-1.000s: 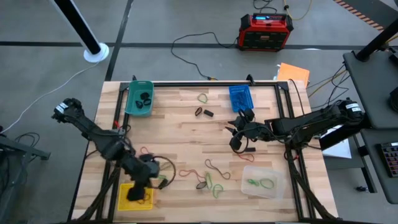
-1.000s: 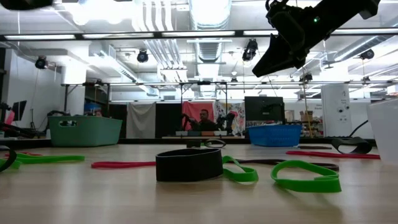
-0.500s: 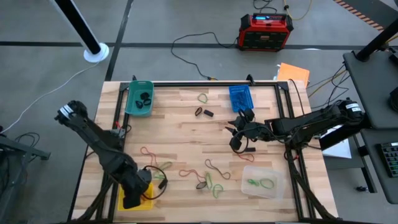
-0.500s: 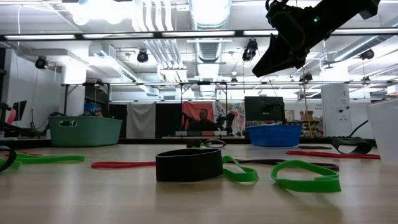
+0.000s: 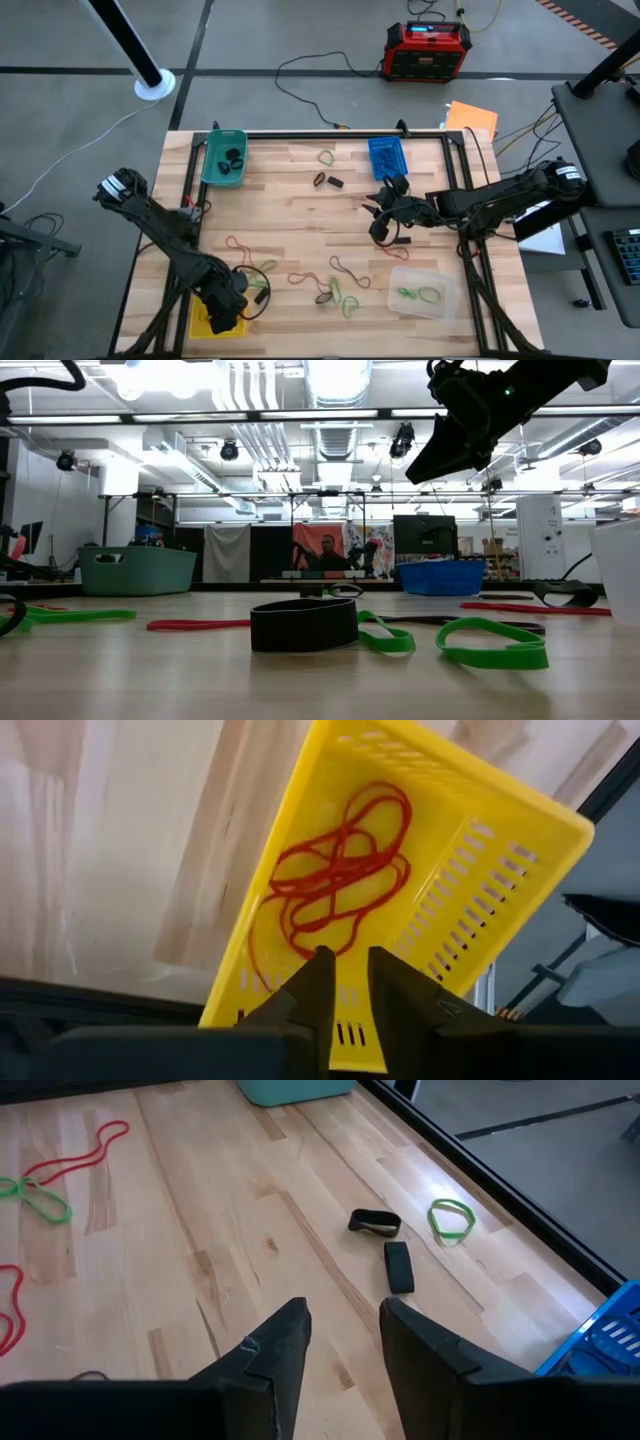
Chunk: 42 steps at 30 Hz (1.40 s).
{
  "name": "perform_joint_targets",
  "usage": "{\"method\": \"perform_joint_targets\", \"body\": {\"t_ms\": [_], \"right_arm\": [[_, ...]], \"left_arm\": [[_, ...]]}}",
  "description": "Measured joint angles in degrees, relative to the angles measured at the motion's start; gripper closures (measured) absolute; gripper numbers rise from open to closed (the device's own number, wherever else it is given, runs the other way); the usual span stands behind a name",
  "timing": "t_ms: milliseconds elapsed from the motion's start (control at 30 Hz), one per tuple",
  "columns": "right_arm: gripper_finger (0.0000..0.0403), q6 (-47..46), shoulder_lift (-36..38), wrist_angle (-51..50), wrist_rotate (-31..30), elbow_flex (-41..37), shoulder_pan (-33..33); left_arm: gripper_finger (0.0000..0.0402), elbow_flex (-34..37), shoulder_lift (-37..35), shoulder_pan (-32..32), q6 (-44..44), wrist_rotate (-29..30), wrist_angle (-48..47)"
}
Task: Sort rubber bands into baskets
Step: Put the thick black rubber band into the light blue bin
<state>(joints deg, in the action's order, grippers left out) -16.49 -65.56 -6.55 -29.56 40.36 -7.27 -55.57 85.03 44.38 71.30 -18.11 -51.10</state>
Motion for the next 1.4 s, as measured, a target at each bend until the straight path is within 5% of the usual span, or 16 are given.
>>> {"method": "perform_joint_targets", "body": {"t_ms": [167,333,500,600,833,1167,1400], "right_arm": [[0.0274,0.04,0.0,0.0,0.0,0.0,0.0],[0.0267,0.34,0.0,2.03,0.61,0.0,0.01],[0.0263,4.55,-0.11,7.79,8.64,0.0,0.0],[0.0261,7.91,-1.65,10.5,13.23,0.39,-0.21],[0.0261,13.22,-10.7,9.77,13.76,5.43,-0.75],[0.0261,18.55,-21.06,-3.63,9.89,20.41,4.07],[0.0261,14.68,-26.73,-14.29,10.09,31.31,11.65]], "left_arm": [[0.0322,-0.73,-0.52,-0.07,-3.94,5.96,-0.25],[0.0311,-4.6,-0.58,-0.24,-15.27,24.99,0.07],[0.0314,-7.49,-0.78,-0.58,-31.12,47.04,0.18],[0.0318,-7.05,-1.51,-1.7,-39.1,54.93,0.62],[0.0325,-0.5,-5.16,-8.04,-52.37,53.37,9.35],[0.0325,16.24,-16.8,-16.24,-70.31,44.22,39.21],[0.0325,21.02,-25.17,-21.58,-72.62,46.3,41.57]]}}
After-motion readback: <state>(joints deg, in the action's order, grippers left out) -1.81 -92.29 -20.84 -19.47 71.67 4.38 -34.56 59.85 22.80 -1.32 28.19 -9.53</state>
